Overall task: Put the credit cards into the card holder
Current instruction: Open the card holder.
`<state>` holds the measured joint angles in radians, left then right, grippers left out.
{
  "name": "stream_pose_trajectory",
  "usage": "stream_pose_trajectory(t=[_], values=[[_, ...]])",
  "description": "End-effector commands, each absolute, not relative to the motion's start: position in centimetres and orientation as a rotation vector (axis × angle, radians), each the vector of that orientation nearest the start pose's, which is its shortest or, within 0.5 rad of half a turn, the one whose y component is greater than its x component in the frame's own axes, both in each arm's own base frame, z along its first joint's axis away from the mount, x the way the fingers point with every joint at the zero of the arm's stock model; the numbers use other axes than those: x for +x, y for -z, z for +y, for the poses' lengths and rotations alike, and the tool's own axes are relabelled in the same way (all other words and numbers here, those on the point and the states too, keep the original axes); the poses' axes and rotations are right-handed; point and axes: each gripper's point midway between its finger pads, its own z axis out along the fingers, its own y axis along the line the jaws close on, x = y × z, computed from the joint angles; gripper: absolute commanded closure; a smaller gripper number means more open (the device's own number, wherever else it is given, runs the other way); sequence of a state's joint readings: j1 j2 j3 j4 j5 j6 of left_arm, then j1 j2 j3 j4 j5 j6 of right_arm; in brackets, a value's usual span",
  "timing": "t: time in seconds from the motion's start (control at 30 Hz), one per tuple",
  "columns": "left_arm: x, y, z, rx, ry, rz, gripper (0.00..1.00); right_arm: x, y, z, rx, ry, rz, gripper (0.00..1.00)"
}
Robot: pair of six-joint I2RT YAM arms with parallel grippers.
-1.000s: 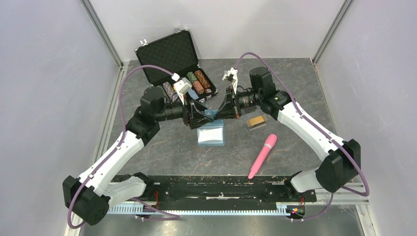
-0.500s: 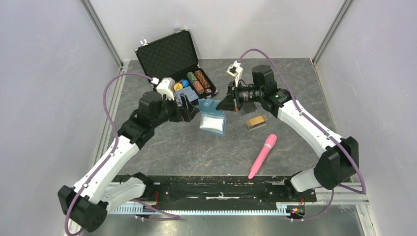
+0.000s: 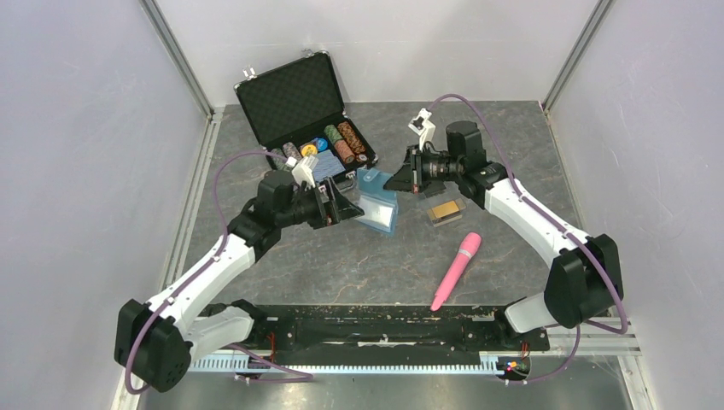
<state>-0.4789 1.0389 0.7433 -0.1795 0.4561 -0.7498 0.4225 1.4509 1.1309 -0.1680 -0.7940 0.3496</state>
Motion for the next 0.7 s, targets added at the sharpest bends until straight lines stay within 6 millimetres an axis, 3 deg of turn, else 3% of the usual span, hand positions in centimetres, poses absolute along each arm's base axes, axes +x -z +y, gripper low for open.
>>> stream_pose_trajectory(t=[0.0,0.33,0.57,0.67], values=[[24.5,-23.2,-25.5,0.040,1.328,2.112,0.14,29.5,-26.6,28.9,-0.621,-1.350,1.929,1.00],[25.5,-22.6,-26.1,0.081,1.308,2.146,0.25,29.1,-26.5,28.7,-0.615,-1.354,1.935,1.00],[24.9,-24.1,-26.7,0.117,1.386,2.103,0.43,29.0,-26.0,28.7,-0.618,-1.351,1.947,1.00],[25.1,-25.4,-26.9,0.105,1.414,2.055,0.43,29.0,-25.8,28.6,-0.621,-1.346,1.950,1.00]])
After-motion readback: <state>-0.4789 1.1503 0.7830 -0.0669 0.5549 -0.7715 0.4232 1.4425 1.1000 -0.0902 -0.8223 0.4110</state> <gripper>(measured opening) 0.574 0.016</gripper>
